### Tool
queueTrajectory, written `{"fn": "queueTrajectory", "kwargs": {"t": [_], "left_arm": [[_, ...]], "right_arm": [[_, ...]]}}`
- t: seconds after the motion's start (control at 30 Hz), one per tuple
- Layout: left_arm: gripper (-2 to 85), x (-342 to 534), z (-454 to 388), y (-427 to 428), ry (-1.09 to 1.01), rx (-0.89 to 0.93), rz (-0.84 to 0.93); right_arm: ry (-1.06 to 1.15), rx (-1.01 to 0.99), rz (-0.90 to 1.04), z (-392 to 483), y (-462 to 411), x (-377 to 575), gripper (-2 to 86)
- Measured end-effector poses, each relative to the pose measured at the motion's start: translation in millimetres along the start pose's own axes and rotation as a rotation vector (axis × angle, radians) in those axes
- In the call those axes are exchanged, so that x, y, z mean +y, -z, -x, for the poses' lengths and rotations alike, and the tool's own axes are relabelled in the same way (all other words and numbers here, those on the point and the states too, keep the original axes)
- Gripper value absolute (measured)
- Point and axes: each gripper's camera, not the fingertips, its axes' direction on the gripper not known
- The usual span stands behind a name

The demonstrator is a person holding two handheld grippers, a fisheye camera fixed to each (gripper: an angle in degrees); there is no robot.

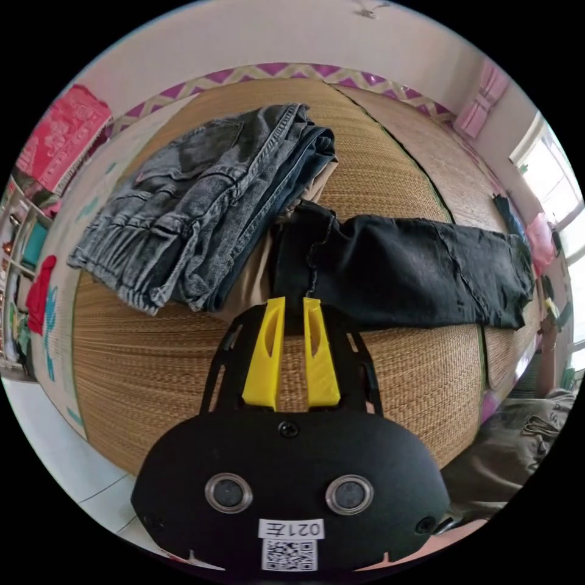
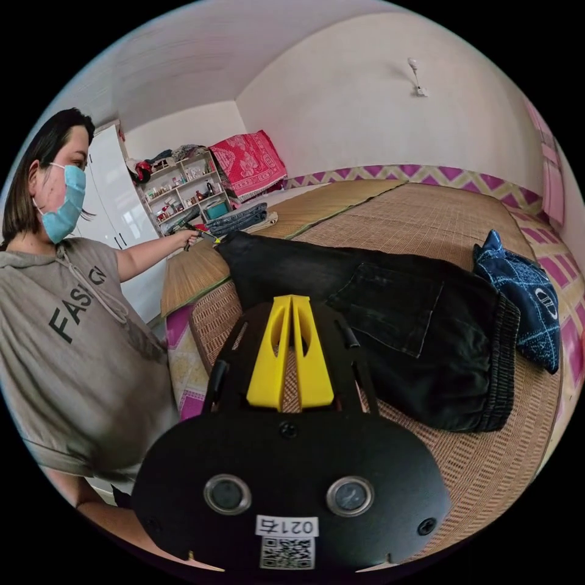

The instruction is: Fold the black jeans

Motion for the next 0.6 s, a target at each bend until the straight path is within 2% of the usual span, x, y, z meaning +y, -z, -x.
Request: {"fn": "queueTrajectory", "kwargs": {"t": [0.13,0.2,0.27,0.4,0.6], "left_arm": [[6.0,6.6,19.1,-23.7,0.029,0.028,0.025],[0.5,16.0,25.7,-21.7,0.041,0.021,0.010],[-0.5,33.8,32.1,-6.8,0.037,-0.006,-0.026],[-0.8,63.2,48.8,15.4,0.050,0.008,-0.069],[1.2,78.0,66.7,-4.8,0.088,-0.002,-0.108]], "right_arm": [[-0.020,0.008,0.006,8.1,2.7,16.0,-1.0],[-0.022,0.015,0.011,14.9,5.3,26.1,-1.0],[-0.024,0.018,0.004,19.5,8.9,32.8,-1.0],[-0.049,0.007,-0.037,22.8,15.5,46.7,-0.9],[-0.091,-0.051,-0.080,19.2,7.6,58.2,-0.7]]}}
